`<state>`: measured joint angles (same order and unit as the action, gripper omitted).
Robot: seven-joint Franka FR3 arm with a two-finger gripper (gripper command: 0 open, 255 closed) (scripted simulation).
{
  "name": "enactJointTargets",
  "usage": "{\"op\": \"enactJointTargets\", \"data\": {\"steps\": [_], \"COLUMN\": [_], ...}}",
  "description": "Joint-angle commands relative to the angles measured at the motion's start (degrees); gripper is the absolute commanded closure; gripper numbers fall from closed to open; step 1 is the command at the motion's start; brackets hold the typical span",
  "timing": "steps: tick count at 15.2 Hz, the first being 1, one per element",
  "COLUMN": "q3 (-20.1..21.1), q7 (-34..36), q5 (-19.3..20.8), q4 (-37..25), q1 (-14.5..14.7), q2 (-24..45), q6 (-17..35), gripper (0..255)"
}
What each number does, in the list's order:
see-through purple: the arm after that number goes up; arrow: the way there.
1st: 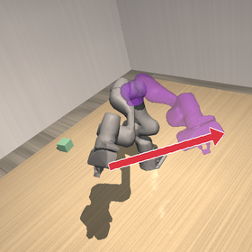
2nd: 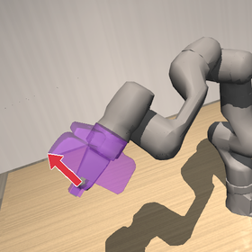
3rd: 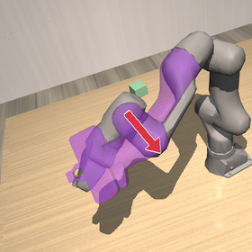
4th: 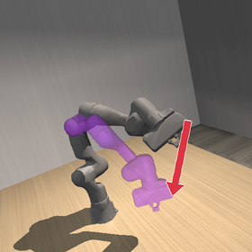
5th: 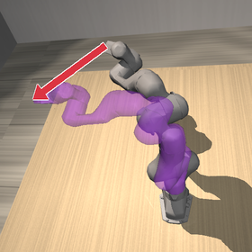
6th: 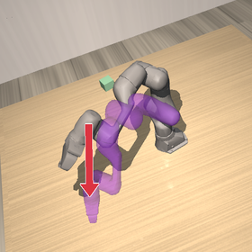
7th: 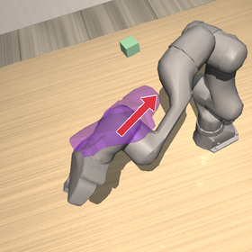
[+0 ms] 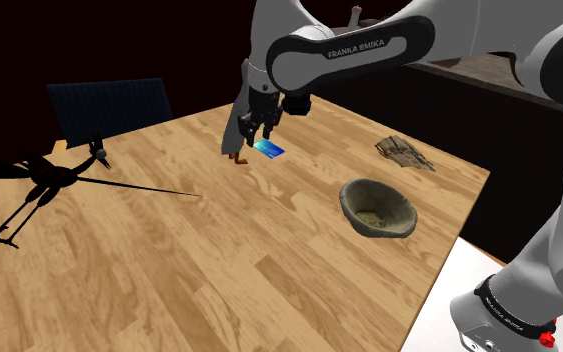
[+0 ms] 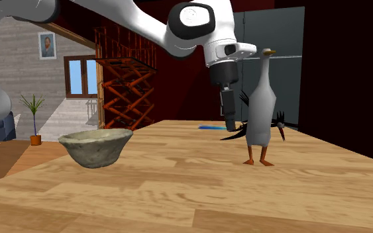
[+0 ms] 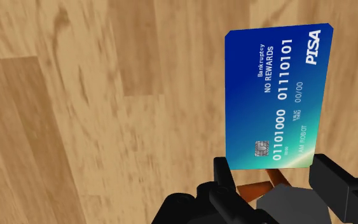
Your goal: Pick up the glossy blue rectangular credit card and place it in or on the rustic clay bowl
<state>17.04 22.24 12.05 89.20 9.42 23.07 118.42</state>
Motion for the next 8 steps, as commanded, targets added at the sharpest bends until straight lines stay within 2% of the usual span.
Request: {"op": "enactJointTargets", "data": {"steps": [1, 8], "q3": [0.1, 0.3], "q7": [-0.3, -0.9], "q5": [-0.2, -0.7], "q4": [-1.4, -5.7], "q1": [0.0, 0.2], "q2": [-0.2, -1.0], "q6": [-1.6, -6.6], "gripper": [255, 255]}}
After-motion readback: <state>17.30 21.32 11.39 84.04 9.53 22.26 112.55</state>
